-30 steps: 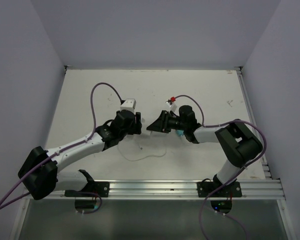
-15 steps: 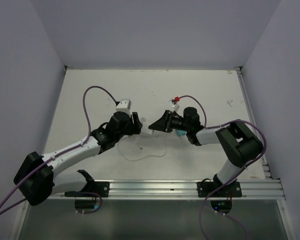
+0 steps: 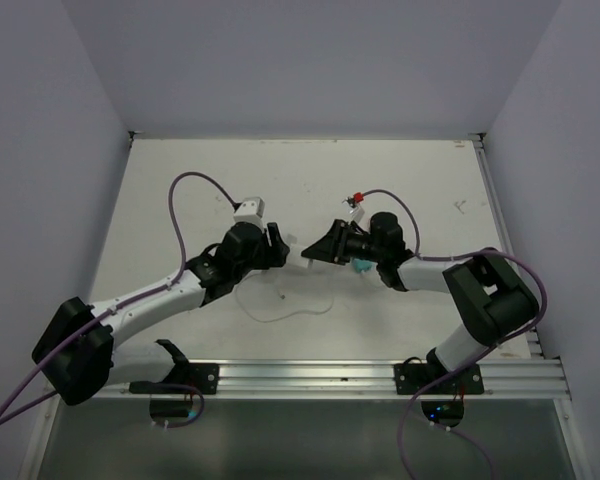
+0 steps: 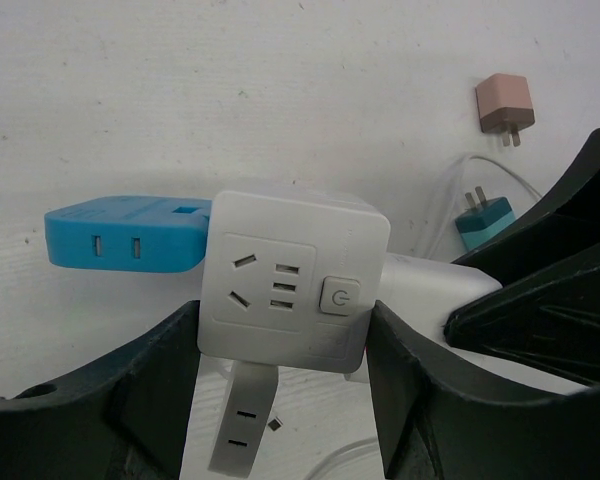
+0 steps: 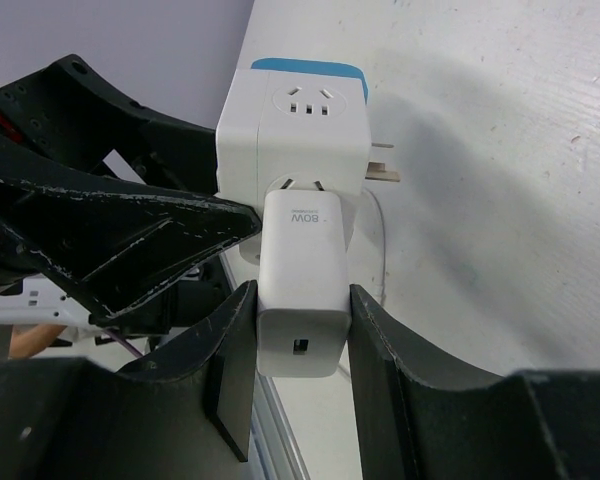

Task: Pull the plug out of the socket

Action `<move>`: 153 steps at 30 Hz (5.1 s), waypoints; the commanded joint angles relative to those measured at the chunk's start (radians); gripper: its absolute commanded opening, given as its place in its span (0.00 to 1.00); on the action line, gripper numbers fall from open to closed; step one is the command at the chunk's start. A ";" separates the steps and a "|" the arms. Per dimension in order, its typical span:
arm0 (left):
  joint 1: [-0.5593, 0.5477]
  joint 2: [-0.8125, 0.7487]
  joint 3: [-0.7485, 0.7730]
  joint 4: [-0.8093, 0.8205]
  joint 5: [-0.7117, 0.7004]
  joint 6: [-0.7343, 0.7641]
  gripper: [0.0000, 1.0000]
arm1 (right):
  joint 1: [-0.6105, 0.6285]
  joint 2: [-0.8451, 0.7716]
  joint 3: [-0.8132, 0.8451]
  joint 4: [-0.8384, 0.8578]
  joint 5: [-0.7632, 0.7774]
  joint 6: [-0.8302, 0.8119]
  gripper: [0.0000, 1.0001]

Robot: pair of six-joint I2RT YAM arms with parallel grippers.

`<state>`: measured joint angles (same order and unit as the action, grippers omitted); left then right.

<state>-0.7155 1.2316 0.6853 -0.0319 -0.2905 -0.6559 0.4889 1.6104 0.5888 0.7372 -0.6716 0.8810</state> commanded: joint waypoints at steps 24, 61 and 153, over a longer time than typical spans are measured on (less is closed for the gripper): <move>0.120 0.092 0.063 -0.232 -0.676 -0.016 0.00 | -0.165 -0.158 -0.081 -0.215 -0.086 -0.053 0.00; -0.032 -0.057 0.094 -0.092 -0.263 0.021 0.00 | 0.096 0.071 0.160 -0.035 0.053 0.025 0.87; -0.027 0.106 0.020 -0.026 -0.173 0.260 0.00 | -0.116 0.025 0.126 -0.502 0.247 -0.269 0.93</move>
<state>-0.7464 1.3590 0.7044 -0.1310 -0.5159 -0.4484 0.3782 1.7103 0.6968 0.3943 -0.5049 0.7303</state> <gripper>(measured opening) 0.631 0.903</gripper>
